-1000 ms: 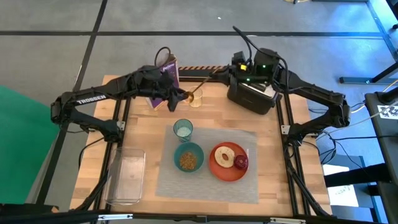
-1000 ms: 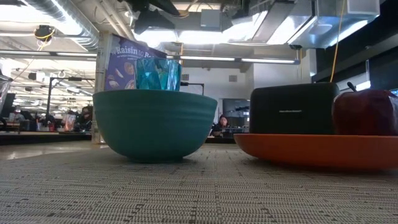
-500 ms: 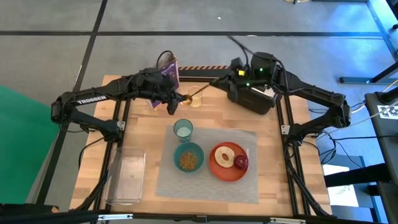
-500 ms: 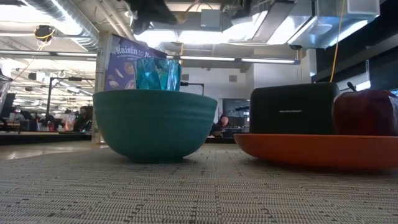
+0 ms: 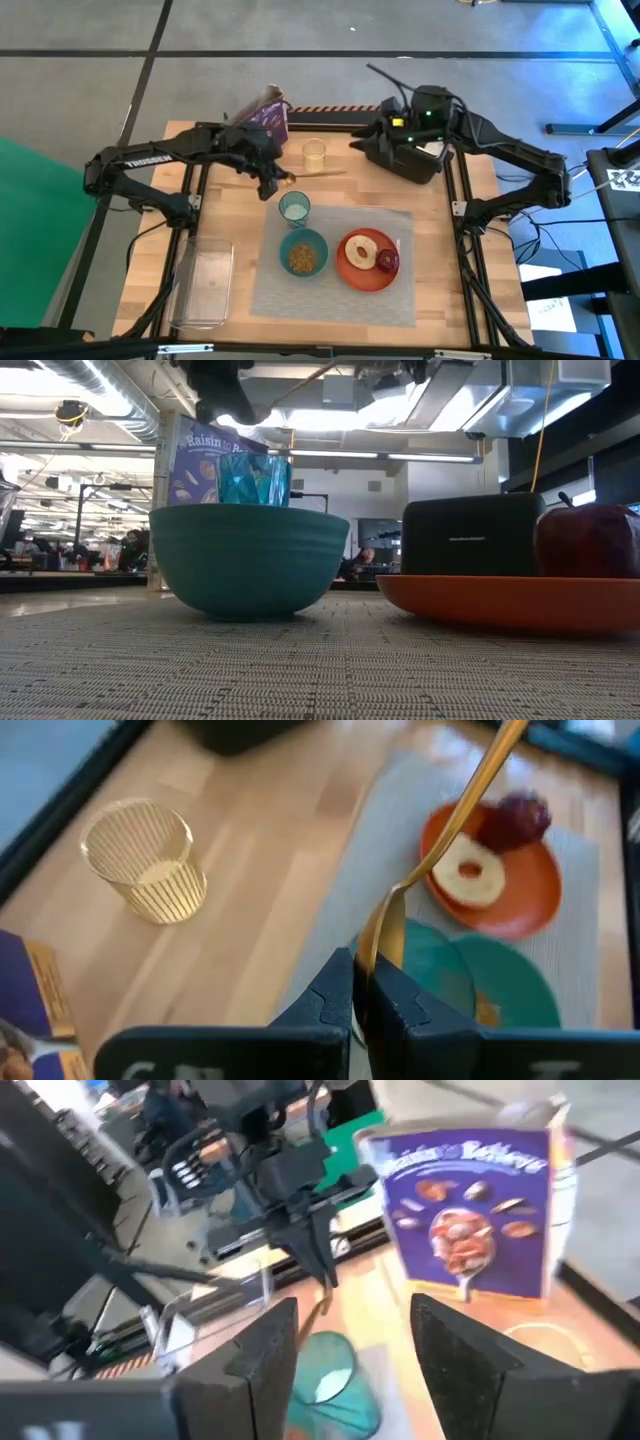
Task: Arrange a breakfast setting
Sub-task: Put the gold spoon to the right side of the orange plate on the gray table mat
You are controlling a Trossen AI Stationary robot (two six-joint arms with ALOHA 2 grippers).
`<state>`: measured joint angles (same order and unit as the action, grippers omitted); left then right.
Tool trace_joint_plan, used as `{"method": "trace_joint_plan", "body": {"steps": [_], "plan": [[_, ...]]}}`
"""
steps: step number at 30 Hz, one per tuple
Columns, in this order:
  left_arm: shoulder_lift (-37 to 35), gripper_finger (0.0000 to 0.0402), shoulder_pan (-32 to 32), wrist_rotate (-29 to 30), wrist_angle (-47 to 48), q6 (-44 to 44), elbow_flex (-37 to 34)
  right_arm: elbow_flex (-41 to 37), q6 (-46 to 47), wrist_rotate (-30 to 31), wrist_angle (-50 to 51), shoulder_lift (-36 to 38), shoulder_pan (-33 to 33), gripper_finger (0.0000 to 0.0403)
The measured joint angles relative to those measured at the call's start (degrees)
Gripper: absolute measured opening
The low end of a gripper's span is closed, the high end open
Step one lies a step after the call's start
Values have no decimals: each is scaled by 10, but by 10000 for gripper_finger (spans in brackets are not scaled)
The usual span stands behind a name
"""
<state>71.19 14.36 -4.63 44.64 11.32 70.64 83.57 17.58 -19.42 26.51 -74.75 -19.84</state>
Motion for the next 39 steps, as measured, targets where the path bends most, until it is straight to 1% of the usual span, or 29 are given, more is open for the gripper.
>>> {"method": "trace_joint_plan", "body": {"steps": [2,5,7,10,13,18,22,24,27,30,34,39], "plan": [[21,2,-9,17,24,-10,27,0,4,-20,7,-9,1,186],[59,2,-23,71,85,-52,87,0,28,-58,9,-28,1,178],[86,2,-34,116,111,-98,130,-1,45,-78,9,-39,-1,170],[124,2,-60,169,131,-184,191,-1,62,-87,11,-49,-1,160],[157,2,-75,187,140,-247,243,-1,75,-87,12,-59,-1,152],[211,2,-72,190,143,-259,299,-1,59,-91,15,-61,8,140],[242,5,-75,181,144,-291,316,-1,31,-81,16,-61,16,131],[253,6,-75,158,135,-293,317,0,1,-65,23,-61,20,127],[262,6,-72,120,115,-256,317,0,-43,-11,41,-70,39,122],[263,6,-63,86,105,-205,317,-1,-75,26,64,-81,58,121],[263,6,-48,57,103,-151,317,-1,-108,45,59,-96,86,121],[263,6,-41,6,103,-128,317,0,-133,50,41,-119,103,121]]}}
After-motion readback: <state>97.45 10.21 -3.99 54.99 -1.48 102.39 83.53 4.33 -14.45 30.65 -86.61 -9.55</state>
